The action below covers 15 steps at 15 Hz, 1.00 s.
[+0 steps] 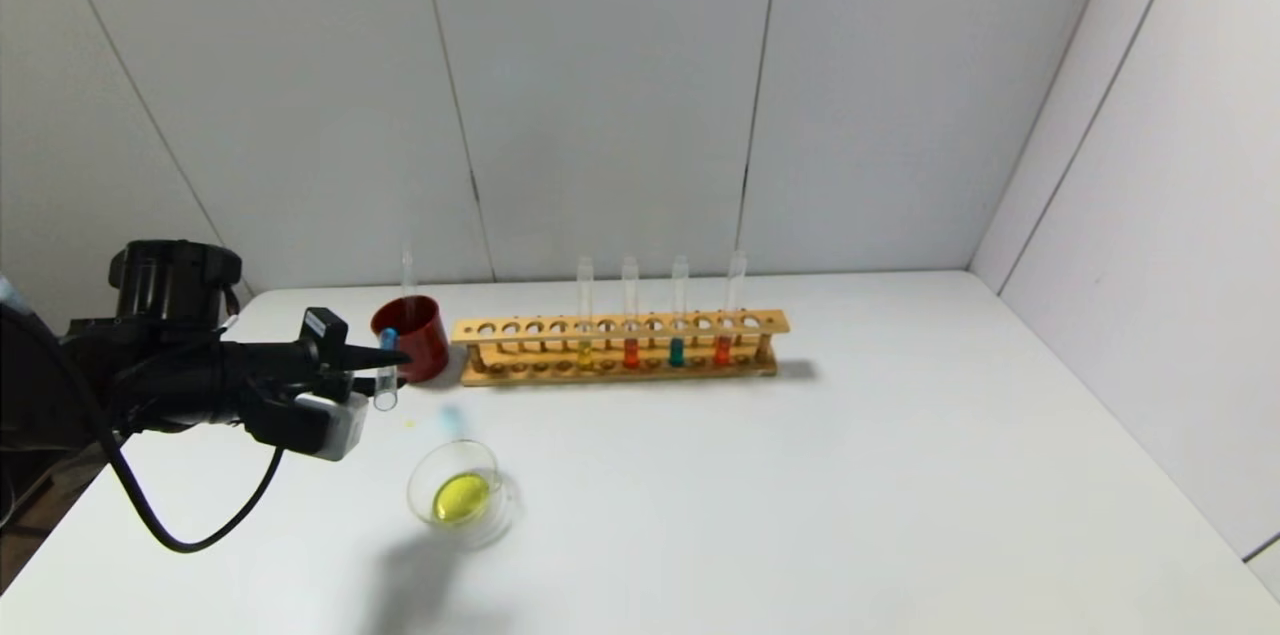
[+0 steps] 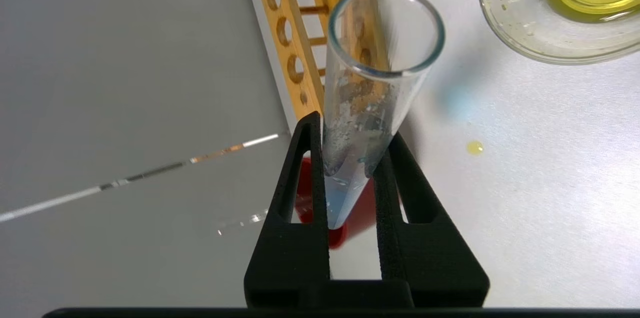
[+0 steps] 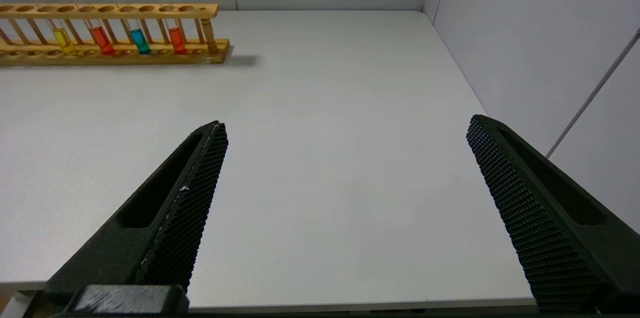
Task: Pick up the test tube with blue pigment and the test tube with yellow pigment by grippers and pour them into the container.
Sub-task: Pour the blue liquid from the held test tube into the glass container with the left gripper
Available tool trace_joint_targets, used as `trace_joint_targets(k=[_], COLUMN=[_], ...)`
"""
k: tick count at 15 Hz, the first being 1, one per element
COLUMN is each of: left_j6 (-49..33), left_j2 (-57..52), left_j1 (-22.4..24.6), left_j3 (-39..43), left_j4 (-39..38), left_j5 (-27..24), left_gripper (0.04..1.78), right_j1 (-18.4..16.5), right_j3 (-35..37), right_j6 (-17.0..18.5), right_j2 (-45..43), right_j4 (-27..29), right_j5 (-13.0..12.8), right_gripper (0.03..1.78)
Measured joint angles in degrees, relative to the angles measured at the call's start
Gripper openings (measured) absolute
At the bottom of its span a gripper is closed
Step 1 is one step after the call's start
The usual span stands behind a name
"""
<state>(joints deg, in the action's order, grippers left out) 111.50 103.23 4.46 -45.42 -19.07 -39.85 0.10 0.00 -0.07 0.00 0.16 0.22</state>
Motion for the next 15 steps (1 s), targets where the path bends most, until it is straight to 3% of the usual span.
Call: trace_joint_targets(k=[8, 15], left_j6=[5.0, 9.9], left_j2=[3.0, 3.4], left_j1=[-2.3, -2.3], left_j3=[-2.4, -2.9], left_j4=[0.2, 0.2], left_j5=[1.1, 5.1], left_gripper=[0.31, 0.31], right_j1=[0.0, 0.0], right_j3=[0.0, 0.0], right_j6=[0.0, 0.0], right_j2=[0.0, 0.0], right_j4=[0.0, 0.0], right_j5=[0.0, 0.0], right_gripper=[1.75, 1.75])
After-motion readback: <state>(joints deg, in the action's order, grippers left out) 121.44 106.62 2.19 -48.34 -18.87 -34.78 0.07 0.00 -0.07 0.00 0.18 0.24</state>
